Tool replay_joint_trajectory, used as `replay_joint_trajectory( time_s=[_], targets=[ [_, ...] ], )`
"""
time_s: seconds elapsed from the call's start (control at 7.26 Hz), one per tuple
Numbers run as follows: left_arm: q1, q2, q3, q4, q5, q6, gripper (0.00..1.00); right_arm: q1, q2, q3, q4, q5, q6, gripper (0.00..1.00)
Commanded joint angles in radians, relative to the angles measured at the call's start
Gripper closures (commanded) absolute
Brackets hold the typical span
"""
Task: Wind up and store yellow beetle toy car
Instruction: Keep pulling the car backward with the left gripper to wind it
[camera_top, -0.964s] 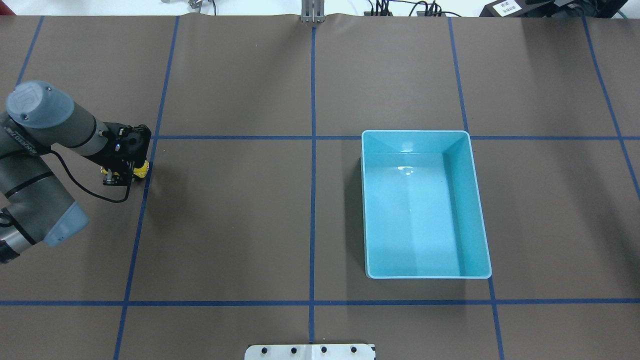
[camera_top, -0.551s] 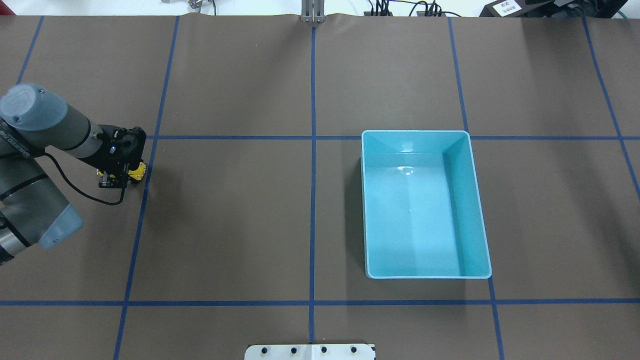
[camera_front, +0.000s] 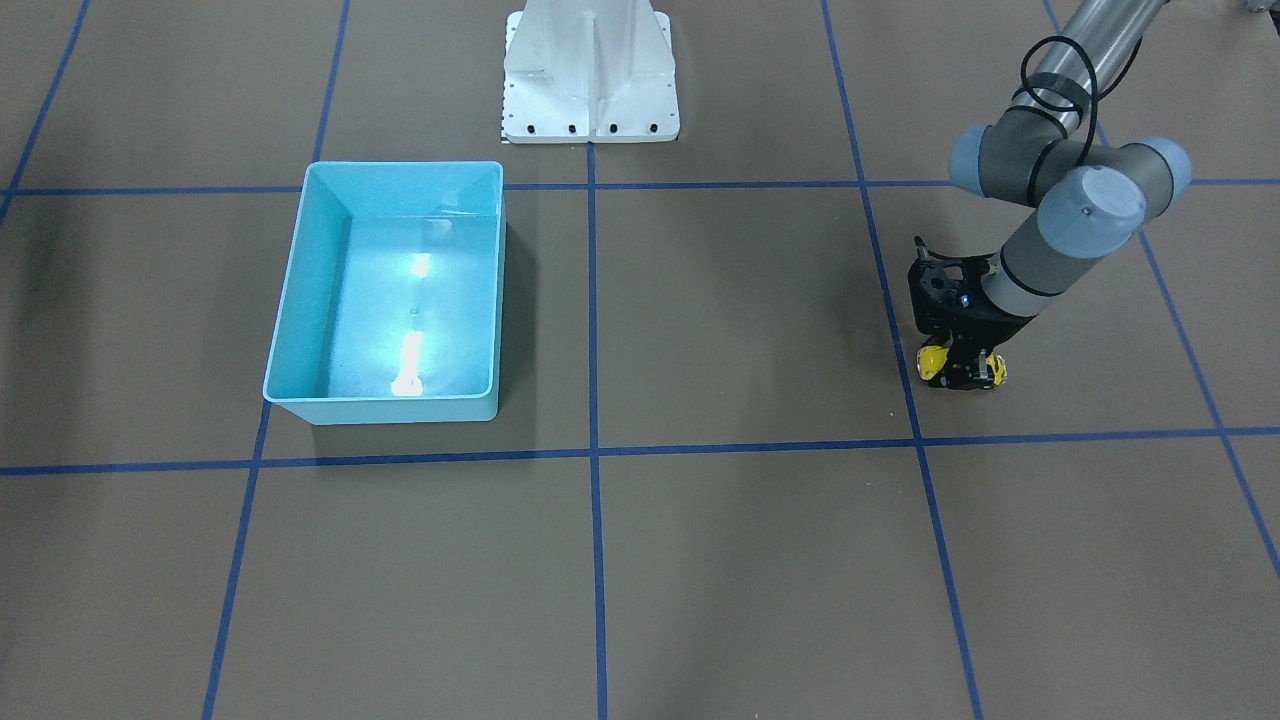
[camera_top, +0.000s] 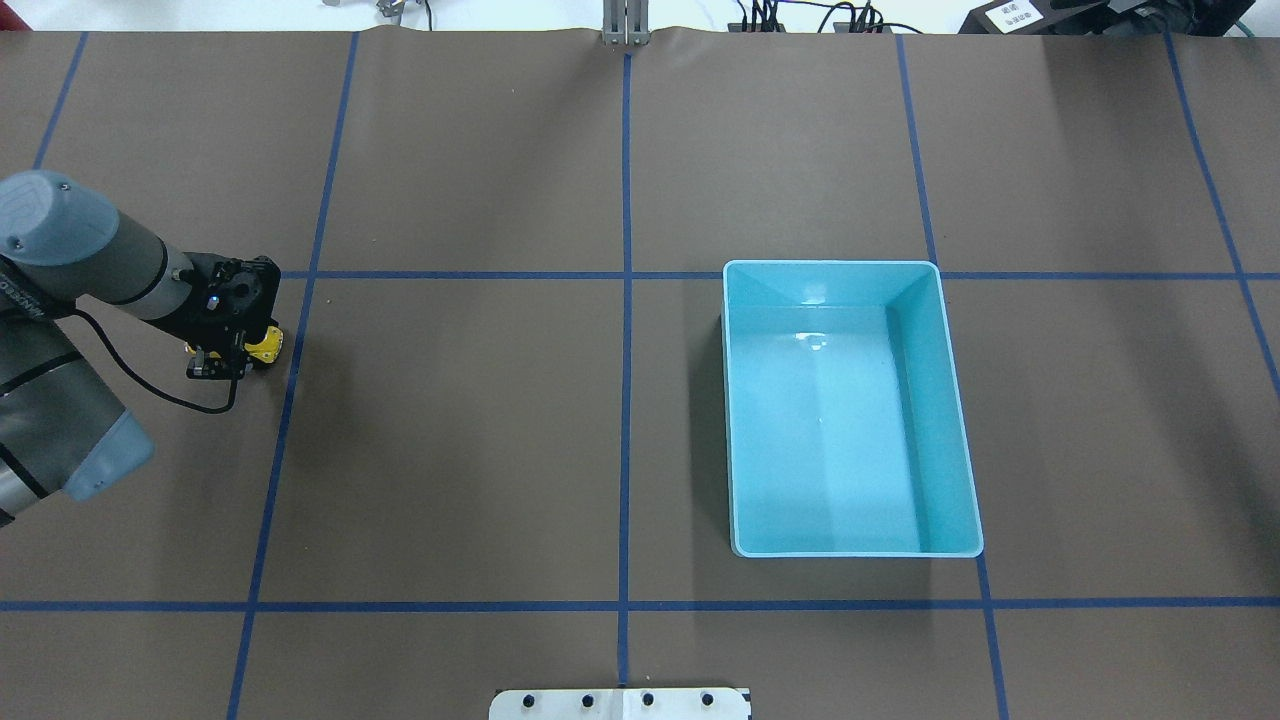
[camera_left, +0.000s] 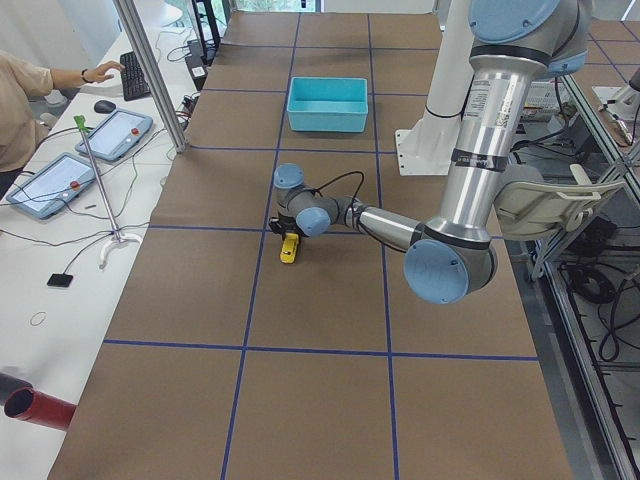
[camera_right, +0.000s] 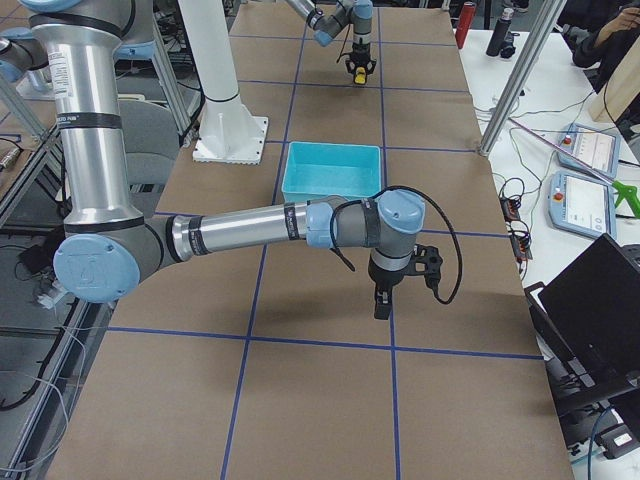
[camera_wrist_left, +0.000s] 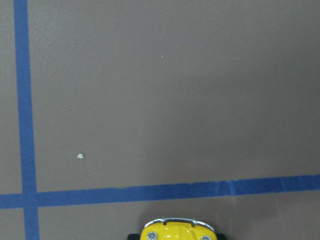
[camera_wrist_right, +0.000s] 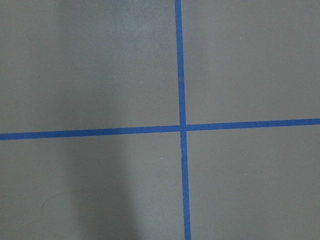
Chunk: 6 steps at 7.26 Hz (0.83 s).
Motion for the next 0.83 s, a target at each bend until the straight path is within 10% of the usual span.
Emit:
replay_joint_trajectory(
  time_s=[0.0, 0.41, 0.55, 0.69],
  targets=[
    [-0.004, 0.005, 0.002, -0.012, -0.004, 0.000, 1.00, 0.000, 0.000, 0.002, 0.000, 0.002, 0.000, 0.00],
    [-0.005, 0.005, 0.002, -0.012, -0.004, -0.003, 1.00, 0.000, 0.002, 0.007, 0.000, 0.002, 0.000, 0.00],
    [-0.005, 0.005, 0.005, -0.012, -0.004, -0.002, 0.01, 0.002, 0.000, 0.009, 0.000, 0.003, 0.000, 0.00],
    [-0.007, 0.005, 0.005, -0.012, -0.004, -0.002, 0.00, 0.011, -0.007, 0.009, 0.000, 0.005, -0.002, 0.00]
  ],
)
